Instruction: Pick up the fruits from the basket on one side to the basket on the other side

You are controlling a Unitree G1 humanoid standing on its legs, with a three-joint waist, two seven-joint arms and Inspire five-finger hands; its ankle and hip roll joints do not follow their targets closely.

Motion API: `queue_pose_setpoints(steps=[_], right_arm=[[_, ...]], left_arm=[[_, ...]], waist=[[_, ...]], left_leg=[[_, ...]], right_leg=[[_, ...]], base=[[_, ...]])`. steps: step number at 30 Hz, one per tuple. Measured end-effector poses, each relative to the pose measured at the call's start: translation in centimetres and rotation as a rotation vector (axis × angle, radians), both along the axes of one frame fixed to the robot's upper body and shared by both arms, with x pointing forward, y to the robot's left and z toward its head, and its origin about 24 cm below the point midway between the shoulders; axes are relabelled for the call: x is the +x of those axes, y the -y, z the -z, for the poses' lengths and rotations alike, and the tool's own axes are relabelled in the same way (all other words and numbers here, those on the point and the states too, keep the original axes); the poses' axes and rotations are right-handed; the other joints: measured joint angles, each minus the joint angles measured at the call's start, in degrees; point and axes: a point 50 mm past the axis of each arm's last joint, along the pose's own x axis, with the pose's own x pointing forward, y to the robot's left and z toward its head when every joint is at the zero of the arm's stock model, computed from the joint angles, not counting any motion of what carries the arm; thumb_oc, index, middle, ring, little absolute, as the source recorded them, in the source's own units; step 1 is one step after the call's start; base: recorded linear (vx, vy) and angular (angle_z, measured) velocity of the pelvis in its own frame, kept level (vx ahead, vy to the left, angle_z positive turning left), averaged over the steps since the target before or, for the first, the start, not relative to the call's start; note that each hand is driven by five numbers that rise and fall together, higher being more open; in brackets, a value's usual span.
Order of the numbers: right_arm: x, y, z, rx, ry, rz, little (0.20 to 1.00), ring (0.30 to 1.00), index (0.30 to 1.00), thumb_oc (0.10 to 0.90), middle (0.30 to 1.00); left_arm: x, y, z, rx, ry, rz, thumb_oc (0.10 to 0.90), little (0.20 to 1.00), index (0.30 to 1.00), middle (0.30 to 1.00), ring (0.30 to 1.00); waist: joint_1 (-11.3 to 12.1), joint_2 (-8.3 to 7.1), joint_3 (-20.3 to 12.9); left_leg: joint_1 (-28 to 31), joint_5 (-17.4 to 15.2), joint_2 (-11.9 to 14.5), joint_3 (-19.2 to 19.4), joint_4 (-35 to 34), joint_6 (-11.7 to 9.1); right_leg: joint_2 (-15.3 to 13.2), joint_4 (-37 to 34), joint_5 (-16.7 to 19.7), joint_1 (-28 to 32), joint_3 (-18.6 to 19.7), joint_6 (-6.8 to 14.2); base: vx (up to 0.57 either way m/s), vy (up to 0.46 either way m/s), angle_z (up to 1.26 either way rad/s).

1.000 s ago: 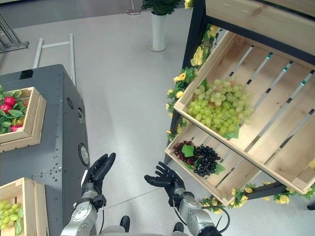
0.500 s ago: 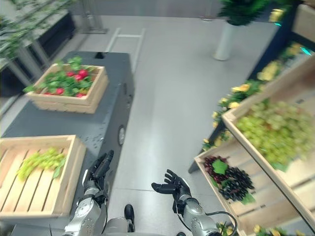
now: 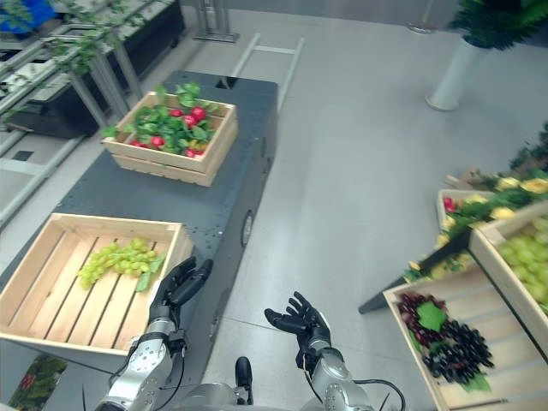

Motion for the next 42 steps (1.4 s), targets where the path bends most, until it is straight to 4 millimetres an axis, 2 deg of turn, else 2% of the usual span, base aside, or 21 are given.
queue_pose_setpoints(steps=[1,3,4,6,8,10,12,15,18,20,23,24,25,26,27,28,32,34,35,39,42], right_arm=[[0.4,-0.3,-0.6,0.016,0.035,0.007,0.900,0.900,0.900,0.800,0.900],[0.7,-0.4,-0.9,0.025,0.070,0.022,0.900,0.900,0.900,0.800,0.900],[0.8,-0.3,-1.0,0.032,0.078,0.034,0.900,0.900,0.900,0.800,0.900],[0.9,-0.1,-0.9,0.042,0.077,0.063,0.900,0.900,0.900,0.800,0.900],[0.7,0.0,-0.6,0.052,0.058,0.093,0.900,0.900,0.900,0.800,0.900],[0.4,0.0,-0.2,0.054,0.038,0.109,0.900,0.900,0.900,0.800,0.900],[0.5,0.1,-0.1,0.050,0.033,0.111,0.900,0.900,0.900,0.800,0.900],[1.1,0.8,-0.4,0.037,0.052,0.126,0.900,0.900,0.900,0.800,0.900],[2.1,1.6,-1.1,0.013,0.084,0.124,0.900,0.900,0.900,0.800,0.900],[2.2,2.3,-1.2,-0.016,0.084,0.133,0.900,0.900,0.900,0.800,0.900],[1.8,3.0,-0.9,-0.067,0.064,0.146,0.900,0.900,0.900,0.800,0.900],[1.4,3.2,-0.7,-0.095,0.049,0.156,0.900,0.900,0.900,0.800,0.900],[0.7,3.4,-0.3,-0.108,0.022,0.180,0.900,0.900,0.900,0.800,0.900],[0.3,3.5,-0.1,-0.113,0.005,0.191,0.900,0.900,0.900,0.800,0.900],[-0.4,3.4,0.3,-0.117,-0.015,0.214,0.900,0.900,0.900,0.800,0.900],[-0.8,3.3,0.4,-0.116,-0.014,0.241,0.900,0.900,0.900,0.800,0.900],[0.2,2.8,-0.3,-0.090,0.039,0.269,0.900,0.900,0.900,0.800,0.900],[-0.2,3.1,-0.2,-0.071,0.044,0.310,0.900,0.900,0.900,0.800,0.900],[-0.5,3.3,-0.1,-0.076,0.039,0.324,0.900,0.900,0.900,0.800,0.900],[-0.9,2.9,0.1,-0.073,0.013,0.387,0.900,0.900,0.900,0.800,0.900],[-0.5,2.5,-0.4,-0.056,0.038,0.417,0.900,0.900,0.900,0.800,0.900]], left_arm=[[0.6,0.0,-0.3,0.021,0.007,0.043,0.800,0.900,0.900,0.900,0.900],[0.7,0.0,-0.2,0.046,0.000,0.091,0.800,0.900,0.900,0.900,0.900],[0.7,0.2,-0.2,0.048,-0.002,0.100,0.800,0.900,0.900,0.900,0.900],[0.7,0.6,0.1,0.067,-0.014,0.138,0.800,0.900,0.900,0.900,0.900],[0.5,1.1,0.5,0.070,-0.030,0.170,0.800,0.900,0.900,0.900,0.900],[0.0,1.3,0.9,0.060,-0.049,0.185,0.800,0.900,0.900,0.900,0.900],[-0.7,1.2,1.3,0.047,-0.068,0.175,0.800,0.900,0.900,0.900,0.900],[-1.7,1.3,1.9,0.026,-0.098,0.174,0.800,0.900,0.900,0.900,0.900],[-1.5,1.9,1.6,0.012,-0.078,0.200,0.800,0.900,0.900,0.900,0.900],[-1.2,2.6,1.3,0.019,-0.057,0.232,0.800,0.900,0.900,0.900,0.900],[-0.5,3.3,0.7,0.011,-0.015,0.256,0.800,0.900,0.900,0.900,0.900],[0.0,3.7,0.3,0.003,0.002,0.269,0.800,0.900,0.900,0.900,0.900],[0.6,4.2,0.0,-0.005,0.020,0.291,0.800,0.900,0.900,0.900,0.900],[0.7,4.5,-0.2,-0.013,0.027,0.301,0.800,0.900,0.900,0.900,0.900],[0.7,4.8,-0.2,-0.025,0.035,0.320,0.800,0.900,0.900,0.900,0.900],[0.7,5.2,-0.3,-0.022,0.040,0.352,0.800,0.900,0.900,0.900,0.900],[0.4,5.3,-0.2,0.030,0.036,0.381,0.800,0.900,0.900,0.900,0.900],[0.6,5.5,-0.4,0.035,0.048,0.396,0.800,0.900,0.900,0.900,0.900],[0.7,5.5,-0.6,0.045,0.058,0.403,0.800,0.900,0.900,0.900,0.900],[1.1,4.5,-0.8,0.104,0.068,0.413,0.800,0.900,0.900,0.900,0.900],[1.3,4.1,-1.1,0.139,0.082,0.437,0.800,0.900,0.900,0.900,0.900]], waist=[[-1.74,1.01,1.22],[-2.16,1.23,1.42],[-2.92,1.66,1.63],[-4.94,1.59,1.61],[-5.81,0.64,1.15],[-5.56,-0.75,0.40],[-4.67,-1.95,-0.35],[-3.35,-1.16,-1.24],[-3.18,-1.23,-1.90],[-3.36,-1.46,-2.02],[-3.50,-2.31,-2.11],[-3.51,-2.19,-1.99],[-4.20,-2.29,-1.91],[-4.30,-2.29,-1.89],[-5.10,-2.36,-1.80],[-6.41,-1.53,-1.98],[-5.75,0.57,-1.80],[-6.89,1.42,-2.00],[-6.70,1.10,-1.81],[-6.36,-0.56,-1.19],[-6.37,1.32,0.09]], left_leg=[[-0.18,0.32,0.23,-4.55,0.29,0.13],[-0.02,0.18,-1.04,-7.29,-0.03,0.13],[-0.14,0.16,-1.31,-8.97,-0.03,0.11],[-0.24,0.20,-2.30,-12.62,-0.03,-0.09],[0.19,-0.05,-3.25,-14.95,-0.03,-0.35],[1.00,-0.74,-3.61,-15.19,0.00,-1.16],[1.94,-1.95,-2.96,-13.91,0.26,-2.97],[3.90,-4.32,1.47,-11.64,0.52,-6.27],[4.02,-5.31,3.41,-11.48,1.04,-7.78],[3.59,-5.45,3.36,-10.83,2.89,-7.98],[-1.98,-6.12,1.55,-9.69,12.42,-9.22],[-4.72,-5.80,1.29,-7.79,15.71,-10.12],[-7.12,-5.75,2.06,-1.97,18.34,-10.71],[-7.32,-5.95,3.13,2.30,17.74,-10.47],[-6.60,-6.01,5.87,11.81,14.26,-10.30],[-6.09,-5.80,7.51,15.82,10.17,-10.07],[-1.85,-5.55,7.41,11.11,3.12,-10.40],[0.37,-2.88,6.99,11.17,0.09,-8.00],[0.59,-1.31,6.39,10.34,-0.52,-7.11],[0.48,-2.85,3.59,9.42,-0.51,-4.84],[0.92,-2.91,3.19,8.52,-0.12,-3.23]], right_leg=[[6.23,-2.79,-1.95,-1.17,5.44,-1.29],[9.97,-14.02,-1.77,-3.93,8.19,-1.30],[12.12,-21.01,-1.25,-4.58,12.53,-0.88],[13.42,-30.58,1.11,-5.57,19.31,1.39],[13.10,-31.34,3.74,-7.20,22.90,0.77],[12.64,-30.29,5.05,-6.85,22.26,0.76],[12.33,-29.86,9.08,-5.63,20.71,1.10],[15.74,-36.60,10.72,0.32,17.64,-1.99],[17.52,-39.63,11.47,2.29,16.32,-3.73],[17.52,-39.63,10.91,3.15,15.65,-4.48],[15.72,-39.61,10.17,3.71,12.82,-5.36],[14.93,-39.58,9.93,4.21,10.22,-5.63],[14.03,-39.60,8.90,5.06,6.24,-6.17],[13.79,-39.79,8.56,5.62,4.14,-6.06],[13.42,-39.88,7.54,6.79,-0.50,-5.56],[13.74,-39.87,6.86,7.04,-3.42,-4.97],[14.23,-39.57,7.77,5.95,-3.10,-3.47],[13.81,-39.29,7.61,6.15,-3.75,-2.56],[13.33,-39.15,7.75,6.23,-3.81,-1.70],[9.85,-35.00,6.39,4.84,-4.06,0.59],[6.50,-17.37,3.33,-2.66,-2.45,0.58]], base=[[0.10,-0.150,1.16],[0.16,-0.255,0.94],[0.15,-0.273,0.87],[0.11,-0.234,1.16],[0.14,-0.254,1.05],[0.17,-0.296,0.86],[0.22,-0.339,0.61],[0.19,-0.247,0.29],[0.14,-0.149,0.07],[0.09,-0.065,0.15],[0.02,-0.009,0.50],[0.04,0.060,1.39],[0.06,0.098,1.36],[0.07,0.140,1.59],[0.06,0.161,1.62],[0.10,0.221,1.46],[0.13,0.232,0.17],[0.14,0.217,0.16],[0.10,0.180,0.16],[0.11,0.210,0.16],[0.03,0.125,0.26]])
